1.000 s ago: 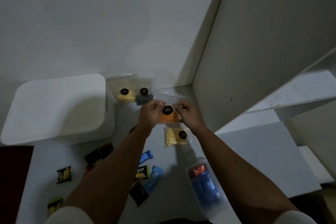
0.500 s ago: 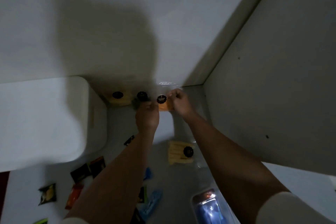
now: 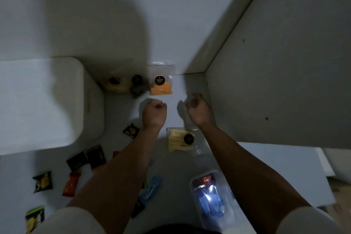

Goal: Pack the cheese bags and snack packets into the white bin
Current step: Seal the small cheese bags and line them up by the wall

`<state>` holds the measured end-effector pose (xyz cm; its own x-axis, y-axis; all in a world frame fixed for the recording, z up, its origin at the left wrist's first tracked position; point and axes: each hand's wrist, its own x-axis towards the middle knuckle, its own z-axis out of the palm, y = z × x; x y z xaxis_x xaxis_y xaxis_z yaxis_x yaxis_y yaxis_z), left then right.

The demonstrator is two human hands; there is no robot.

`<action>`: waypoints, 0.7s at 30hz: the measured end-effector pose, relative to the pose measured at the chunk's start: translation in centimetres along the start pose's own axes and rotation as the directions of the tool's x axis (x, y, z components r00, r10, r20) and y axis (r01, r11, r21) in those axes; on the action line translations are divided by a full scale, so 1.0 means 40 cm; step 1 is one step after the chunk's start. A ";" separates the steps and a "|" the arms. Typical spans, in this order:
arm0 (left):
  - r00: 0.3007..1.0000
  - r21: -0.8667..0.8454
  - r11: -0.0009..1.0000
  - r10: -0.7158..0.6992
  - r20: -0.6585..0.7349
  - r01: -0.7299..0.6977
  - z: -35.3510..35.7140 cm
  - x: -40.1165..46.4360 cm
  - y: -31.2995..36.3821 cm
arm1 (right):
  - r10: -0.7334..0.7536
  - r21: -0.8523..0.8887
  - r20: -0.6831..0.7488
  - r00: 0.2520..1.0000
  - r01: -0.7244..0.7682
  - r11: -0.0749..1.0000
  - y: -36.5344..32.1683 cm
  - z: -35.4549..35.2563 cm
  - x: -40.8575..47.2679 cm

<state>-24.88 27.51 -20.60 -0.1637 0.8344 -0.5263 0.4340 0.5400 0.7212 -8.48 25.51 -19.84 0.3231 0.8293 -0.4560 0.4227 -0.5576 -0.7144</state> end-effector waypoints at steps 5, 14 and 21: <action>0.990 0.215 0.977 -0.032 0.139 0.001 0.004 -0.128 -0.077 | 0.184 -0.164 -0.024 0.983 -0.185 0.969 0.131 -0.029 -0.128; 0.959 0.203 0.977 -0.120 0.255 0.068 0.012 -0.249 -0.148 | 0.308 -0.125 -0.092 0.947 -0.317 0.940 0.231 -0.032 -0.256; 0.957 0.049 0.990 -0.141 0.253 0.132 -0.019 -0.282 -0.183 | 0.274 0.260 -0.122 0.954 -0.235 0.936 0.231 -0.031 -0.307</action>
<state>-26.87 14.22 -19.59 0.0066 0.6947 -0.7193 0.4516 0.6397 0.6220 -7.49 10.11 -20.18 0.5275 0.6339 -0.5657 0.0996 -0.7074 -0.6998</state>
